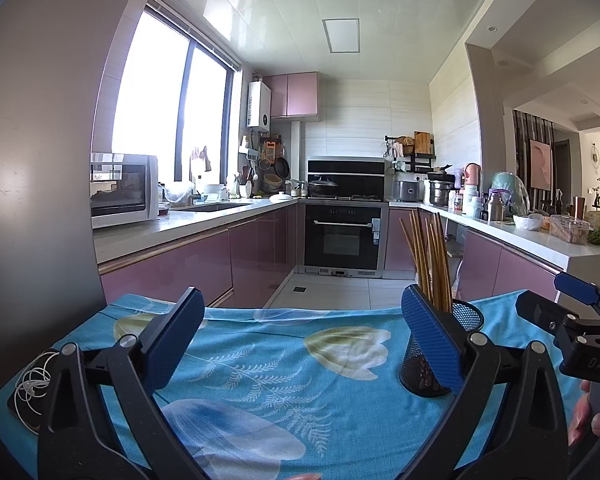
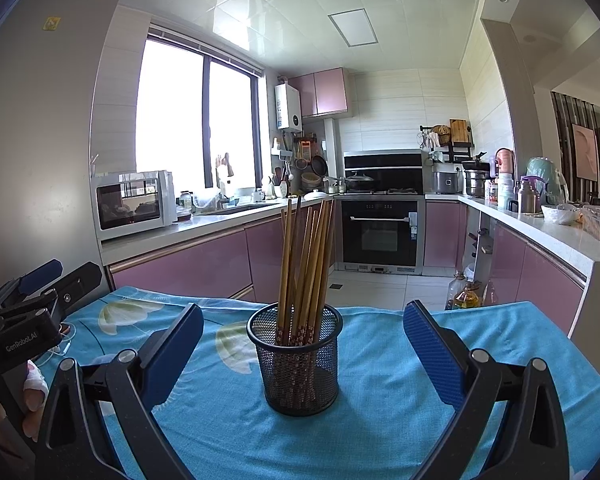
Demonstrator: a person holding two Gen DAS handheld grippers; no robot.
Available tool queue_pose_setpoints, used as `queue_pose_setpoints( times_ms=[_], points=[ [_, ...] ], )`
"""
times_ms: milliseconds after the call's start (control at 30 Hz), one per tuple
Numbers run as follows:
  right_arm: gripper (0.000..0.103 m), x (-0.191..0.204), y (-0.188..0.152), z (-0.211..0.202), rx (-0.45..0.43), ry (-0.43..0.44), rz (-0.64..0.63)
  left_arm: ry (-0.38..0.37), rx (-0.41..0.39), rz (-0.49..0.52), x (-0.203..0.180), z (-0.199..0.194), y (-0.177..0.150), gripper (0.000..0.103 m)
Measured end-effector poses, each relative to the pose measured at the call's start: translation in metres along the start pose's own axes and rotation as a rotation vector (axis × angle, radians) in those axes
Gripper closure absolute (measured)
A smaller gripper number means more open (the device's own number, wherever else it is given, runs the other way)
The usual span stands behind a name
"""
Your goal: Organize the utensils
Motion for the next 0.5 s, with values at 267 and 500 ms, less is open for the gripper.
queue_pose_setpoints(
  times_ms=[267,500],
  points=[
    [0.006,0.0004,0.0009,0.0002,-0.002,-0.001,0.0,0.0,0.0,0.0,-0.0001,-0.0001,0.0,0.006],
    [0.006,-0.0001,0.0016,-0.0001,-0.003,0.0,0.001,-0.001,0.0,0.001,-0.0003,-0.0002,0.0001,0.006]
  ],
)
Point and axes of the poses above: each gripper's, at about its wrist camera, not at the fingertips, and z roughly the way its jaws point, x to its left, y to its top, the point moved 6 cm from there along z, roughly the way its jaws point, and after that the axes turned 2 degrees about -x, right-handed, at the moved point
